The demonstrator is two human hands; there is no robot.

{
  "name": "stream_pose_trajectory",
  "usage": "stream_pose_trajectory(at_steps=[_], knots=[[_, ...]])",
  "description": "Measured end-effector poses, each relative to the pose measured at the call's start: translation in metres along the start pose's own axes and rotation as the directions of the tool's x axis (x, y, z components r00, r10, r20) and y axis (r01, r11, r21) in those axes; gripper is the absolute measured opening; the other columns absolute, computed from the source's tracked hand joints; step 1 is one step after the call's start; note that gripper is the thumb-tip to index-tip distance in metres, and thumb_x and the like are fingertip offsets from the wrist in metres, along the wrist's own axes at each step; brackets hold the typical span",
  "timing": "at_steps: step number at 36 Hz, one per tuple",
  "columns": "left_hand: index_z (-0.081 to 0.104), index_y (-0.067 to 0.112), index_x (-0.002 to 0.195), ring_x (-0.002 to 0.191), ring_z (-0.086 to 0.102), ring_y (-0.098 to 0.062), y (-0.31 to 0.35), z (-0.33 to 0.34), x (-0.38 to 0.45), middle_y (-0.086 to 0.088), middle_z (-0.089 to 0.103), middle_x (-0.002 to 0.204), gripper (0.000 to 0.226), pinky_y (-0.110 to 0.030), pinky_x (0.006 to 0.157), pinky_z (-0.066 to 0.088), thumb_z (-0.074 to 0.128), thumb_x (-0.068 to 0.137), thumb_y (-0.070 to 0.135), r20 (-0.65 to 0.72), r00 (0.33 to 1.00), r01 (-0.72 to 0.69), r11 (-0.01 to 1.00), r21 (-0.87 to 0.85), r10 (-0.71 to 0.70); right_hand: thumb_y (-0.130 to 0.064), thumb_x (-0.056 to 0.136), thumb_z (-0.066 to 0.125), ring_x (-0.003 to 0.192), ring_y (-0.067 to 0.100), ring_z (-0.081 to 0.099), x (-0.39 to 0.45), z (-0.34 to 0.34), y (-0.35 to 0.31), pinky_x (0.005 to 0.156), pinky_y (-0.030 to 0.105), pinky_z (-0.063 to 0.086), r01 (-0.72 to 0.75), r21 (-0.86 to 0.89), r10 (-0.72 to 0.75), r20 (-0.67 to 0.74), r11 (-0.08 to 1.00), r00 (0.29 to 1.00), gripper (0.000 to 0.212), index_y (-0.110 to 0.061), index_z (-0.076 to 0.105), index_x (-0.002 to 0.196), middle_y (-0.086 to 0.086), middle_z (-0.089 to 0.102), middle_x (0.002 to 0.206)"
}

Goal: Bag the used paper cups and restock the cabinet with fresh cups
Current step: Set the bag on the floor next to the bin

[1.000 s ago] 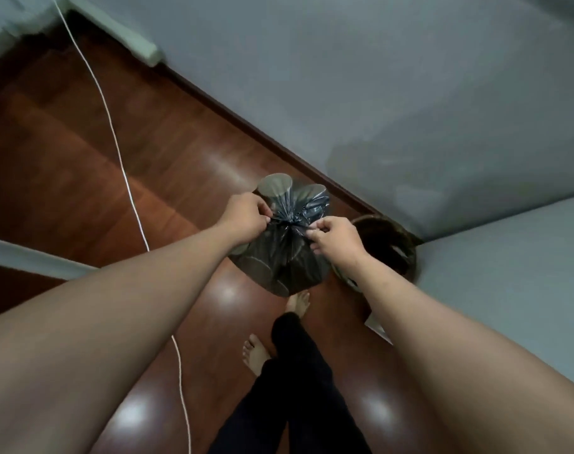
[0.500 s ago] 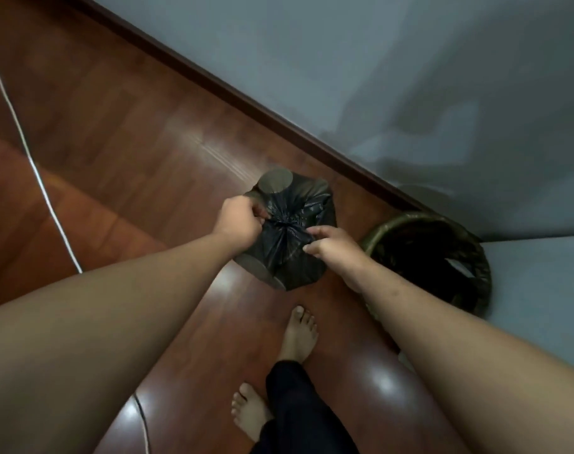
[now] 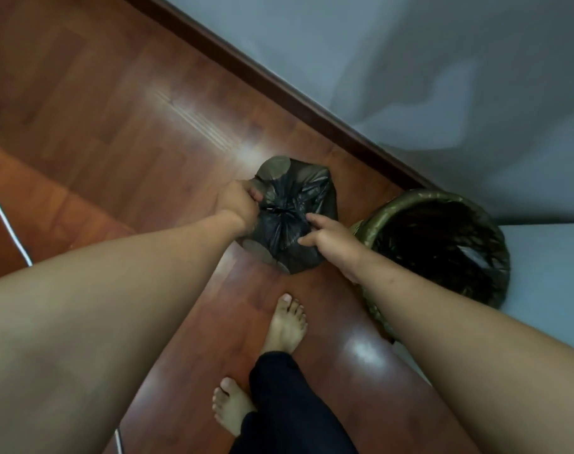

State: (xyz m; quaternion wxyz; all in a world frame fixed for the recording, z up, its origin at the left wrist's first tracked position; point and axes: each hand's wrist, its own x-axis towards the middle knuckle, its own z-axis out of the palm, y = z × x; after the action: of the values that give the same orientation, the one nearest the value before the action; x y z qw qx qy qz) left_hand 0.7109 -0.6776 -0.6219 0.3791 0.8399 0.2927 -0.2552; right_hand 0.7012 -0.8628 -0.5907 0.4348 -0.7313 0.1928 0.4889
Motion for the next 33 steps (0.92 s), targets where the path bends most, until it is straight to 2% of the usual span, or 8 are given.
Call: stream_pose_trajectory(at_steps=[4, 6, 10, 14, 23, 26, 30, 33], knots=[[0.067, 0.014, 0.089, 0.094, 0.062, -0.027, 0.019, -0.022, -0.014, -0.008, 0.068, 0.098, 0.016, -0.028, 0.077, 0.05, 0.052, 0.089, 0.007, 0.016, 0.999, -0.033, 0.996, 0.083, 0.032, -0.006, 0.089, 0.062, 0.144, 0.017, 0.032, -0.026, -0.006, -0.009, 0.106, 0.027, 0.034, 0.021, 0.025, -0.021, 0.0, 0.999, 1.0, 0.07, -0.019, 0.034, 0.151, 0.002, 0.034, 0.157], [0.067, 0.014, 0.094, 0.089, 0.062, -0.027, 0.033, -0.041, -0.028, -0.011, 0.069, 0.102, 0.013, -0.029, 0.072, 0.049, 0.054, 0.09, 0.01, 0.045, 0.999, -0.028, 0.995, 0.098, 0.023, -0.005, 0.089, 0.063, 0.143, 0.017, 0.033, -0.044, -0.011, -0.018, 0.104, 0.027, 0.036, 0.03, 0.018, -0.03, -0.025, 0.999, 0.999, 0.069, -0.019, 0.035, 0.151, 0.003, 0.035, 0.156], [0.067, 0.006, 0.111, 0.104, 0.06, -0.032, 0.062, -0.077, -0.07, -0.014, 0.067, 0.112, 0.024, -0.029, 0.076, 0.044, 0.052, 0.094, 0.015, 0.092, 0.995, -0.056, 0.984, 0.172, 0.041, -0.008, 0.09, 0.062, 0.142, 0.02, 0.034, -0.094, -0.021, -0.039, 0.105, 0.027, 0.035, 0.06, -0.018, -0.062, -0.092, 0.998, 0.994, 0.067, -0.019, 0.035, 0.151, 0.004, 0.035, 0.156], [0.065, -0.001, 0.112, 0.112, 0.057, -0.038, 0.1, -0.117, -0.141, -0.021, 0.064, 0.121, 0.035, -0.034, 0.086, 0.044, 0.04, 0.101, 0.021, 0.161, 0.979, -0.163, 0.947, 0.278, 0.121, -0.019, 0.092, 0.056, 0.128, 0.018, 0.05, -0.17, -0.028, -0.063, 0.108, 0.033, 0.04, 0.12, -0.157, -0.149, -0.189, 0.98, 0.971, 0.061, -0.021, 0.038, 0.149, -0.003, 0.04, 0.151], [0.058, 0.001, 0.124, 0.125, 0.051, -0.035, 0.154, -0.19, -0.307, -0.022, 0.057, 0.134, 0.042, -0.032, 0.096, 0.039, 0.031, 0.106, 0.027, 0.296, 0.913, -0.388, 0.822, 0.417, 0.281, -0.02, 0.098, 0.043, 0.148, 0.019, 0.023, -0.353, -0.04, -0.092, 0.118, 0.027, 0.019, 0.134, -0.474, -0.288, -0.268, 0.87, 0.919, 0.056, -0.01, 0.03, 0.152, 0.006, 0.027, 0.16], [0.059, 0.002, 0.118, 0.123, 0.051, -0.036, 0.167, -0.215, -0.365, -0.021, 0.057, 0.133, 0.04, -0.033, 0.094, 0.04, 0.032, 0.106, 0.029, 0.3, 0.903, -0.421, 0.762, 0.491, 0.306, -0.018, 0.096, 0.041, 0.149, 0.018, 0.018, -0.424, -0.043, -0.092, 0.12, 0.028, 0.016, 0.139, -0.533, -0.343, -0.305, 0.835, 0.888, 0.058, -0.008, 0.028, 0.152, 0.007, 0.022, 0.162], [0.052, 0.001, 0.134, 0.134, 0.043, -0.034, 0.202, -0.242, -0.444, -0.02, 0.048, 0.145, 0.045, -0.033, 0.104, 0.036, 0.031, 0.106, 0.03, 0.313, 0.874, -0.485, 0.692, 0.534, 0.372, -0.014, 0.094, 0.04, 0.145, 0.026, 0.028, -0.52, -0.061, -0.088, 0.118, 0.037, 0.025, 0.134, -0.56, -0.4, -0.386, 0.818, 0.831, 0.051, -0.003, 0.037, 0.144, 0.013, 0.031, 0.157], [0.056, 0.0, 0.122, 0.126, 0.049, -0.036, 0.238, -0.258, -0.489, -0.023, 0.054, 0.136, 0.041, -0.035, 0.098, 0.038, 0.032, 0.105, 0.029, 0.302, 0.85, -0.524, 0.644, 0.557, 0.431, -0.014, 0.095, 0.042, 0.144, 0.028, 0.029, -0.583, -0.086, -0.089, 0.117, 0.039, 0.024, 0.107, -0.597, -0.447, -0.458, 0.795, 0.769, 0.05, -0.002, 0.039, 0.143, 0.015, 0.033, 0.155]])
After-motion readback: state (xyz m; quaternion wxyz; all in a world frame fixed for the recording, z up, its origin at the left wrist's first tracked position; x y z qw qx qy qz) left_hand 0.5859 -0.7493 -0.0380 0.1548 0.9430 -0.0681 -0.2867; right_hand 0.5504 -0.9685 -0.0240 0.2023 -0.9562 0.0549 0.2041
